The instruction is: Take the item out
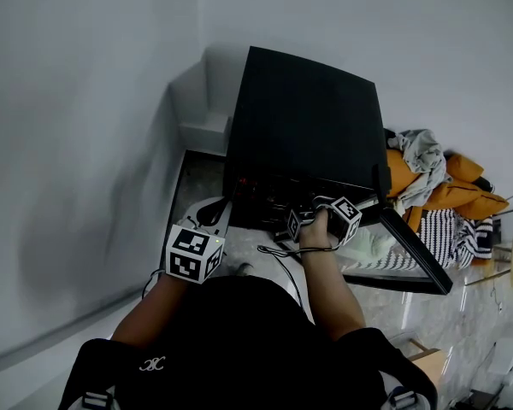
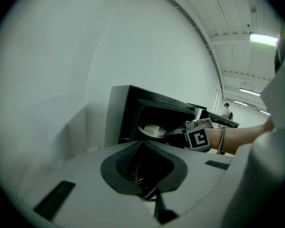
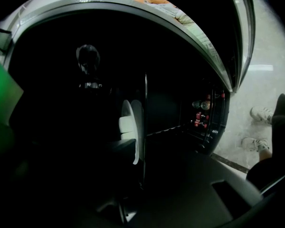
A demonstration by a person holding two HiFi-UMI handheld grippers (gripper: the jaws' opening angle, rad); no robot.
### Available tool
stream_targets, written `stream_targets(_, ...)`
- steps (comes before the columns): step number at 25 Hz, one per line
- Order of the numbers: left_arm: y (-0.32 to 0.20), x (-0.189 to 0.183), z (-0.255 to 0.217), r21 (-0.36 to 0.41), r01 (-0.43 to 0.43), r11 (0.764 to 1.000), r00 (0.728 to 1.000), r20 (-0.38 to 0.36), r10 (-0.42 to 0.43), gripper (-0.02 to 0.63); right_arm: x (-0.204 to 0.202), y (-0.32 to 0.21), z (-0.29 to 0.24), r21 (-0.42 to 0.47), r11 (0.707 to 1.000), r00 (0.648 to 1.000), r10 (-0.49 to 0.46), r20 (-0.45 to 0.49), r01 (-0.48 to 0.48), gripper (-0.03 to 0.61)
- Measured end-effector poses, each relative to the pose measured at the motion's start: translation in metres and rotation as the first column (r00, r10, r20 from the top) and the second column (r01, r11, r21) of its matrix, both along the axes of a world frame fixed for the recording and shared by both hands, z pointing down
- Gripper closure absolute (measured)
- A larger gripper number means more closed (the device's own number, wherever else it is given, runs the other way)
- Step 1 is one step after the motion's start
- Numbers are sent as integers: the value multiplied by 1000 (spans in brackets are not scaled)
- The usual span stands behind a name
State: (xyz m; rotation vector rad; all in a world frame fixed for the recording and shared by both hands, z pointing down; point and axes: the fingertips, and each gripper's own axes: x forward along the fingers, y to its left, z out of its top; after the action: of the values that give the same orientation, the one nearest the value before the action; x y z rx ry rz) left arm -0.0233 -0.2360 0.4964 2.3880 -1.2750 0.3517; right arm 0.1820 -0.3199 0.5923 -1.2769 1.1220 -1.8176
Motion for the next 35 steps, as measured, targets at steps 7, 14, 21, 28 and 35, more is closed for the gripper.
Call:
stream_targets(7,1,-4,4,-10,8,1000,1000,-11,-8,614,1,-1,-2,-28,999,1000,-16,-26,15,522)
stream_targets(14,3,-3,6,-15,-5,1000,1000,-13,5,614,-1,1,-5,-12,999,998,-34,-47,34,555)
stream_targets(21,6,0,4,-10,-25,1000,1000,-9,25,614,-2,11,-6,13,999,999,-31,-21,32,555)
stream_targets(28,10,8,5,-13,-50,999,999,-5,49,614,-2,25,-6,32,999,999,-39,-2,39,555)
stream_targets(35,14,10,7,-20,-58,998,998,4,58,614,-1,37,-9,50,997,998,-64,-16,65,555)
